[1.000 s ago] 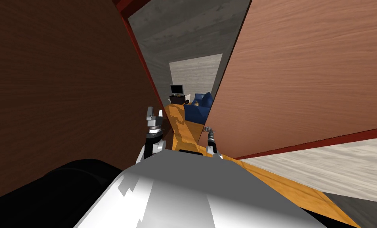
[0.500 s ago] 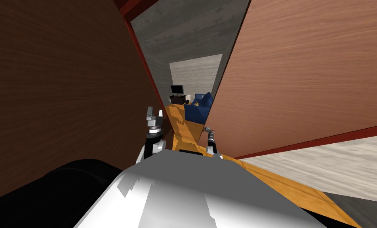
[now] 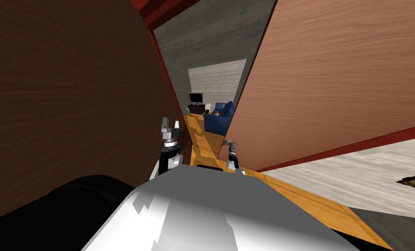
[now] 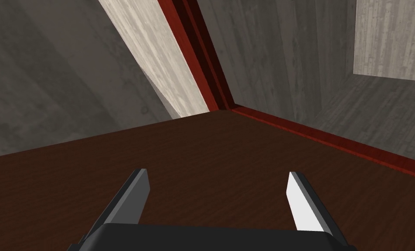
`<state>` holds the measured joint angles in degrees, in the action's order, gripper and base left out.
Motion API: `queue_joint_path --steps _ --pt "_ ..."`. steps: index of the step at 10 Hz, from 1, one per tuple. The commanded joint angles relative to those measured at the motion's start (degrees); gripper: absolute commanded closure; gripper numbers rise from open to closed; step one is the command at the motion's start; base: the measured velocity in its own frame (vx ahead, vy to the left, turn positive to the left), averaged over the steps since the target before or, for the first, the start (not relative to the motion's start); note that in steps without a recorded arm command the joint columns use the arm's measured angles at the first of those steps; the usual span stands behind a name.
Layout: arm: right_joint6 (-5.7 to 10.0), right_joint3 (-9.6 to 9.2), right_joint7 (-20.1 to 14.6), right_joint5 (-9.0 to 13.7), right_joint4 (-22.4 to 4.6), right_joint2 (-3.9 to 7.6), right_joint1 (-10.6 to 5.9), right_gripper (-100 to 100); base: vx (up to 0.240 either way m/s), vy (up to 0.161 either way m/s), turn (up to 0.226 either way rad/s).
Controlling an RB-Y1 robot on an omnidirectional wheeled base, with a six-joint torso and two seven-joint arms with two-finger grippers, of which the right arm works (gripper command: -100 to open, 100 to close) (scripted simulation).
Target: Pull the door open
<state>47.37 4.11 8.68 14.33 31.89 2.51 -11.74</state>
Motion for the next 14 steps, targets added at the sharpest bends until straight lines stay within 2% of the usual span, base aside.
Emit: queue_joint_path --steps 1,5,7,11,12,14 --pt "-0.47 0.06 -0.6 0.1 -0.7 0.89 0.31 100 -0.213 0.012 0.024" --pt "-1.63 -0.65 -2.0 0.1 -1.5 2.62 0.68 100 -0.214 -0.017 0.014" --pt "-2.46 -1.37 -3.6 0.1 -2.1 4.18 1.01 100 -0.197 -0.026 0.008" --pt "-2.89 -2.46 -6.1 -0.3 -2.6 6.23 1.33 100 -0.046 -0.035 0.029" --pt "-2.89 -2.46 -6.1 -0.3 -2.6 6.23 1.33 100 0.013 -0.016 0.002" --pt "-2.32 -3.43 -8.3 -1.0 -2.5 7.51 1.39 100 -0.001 -0.011 0.079"
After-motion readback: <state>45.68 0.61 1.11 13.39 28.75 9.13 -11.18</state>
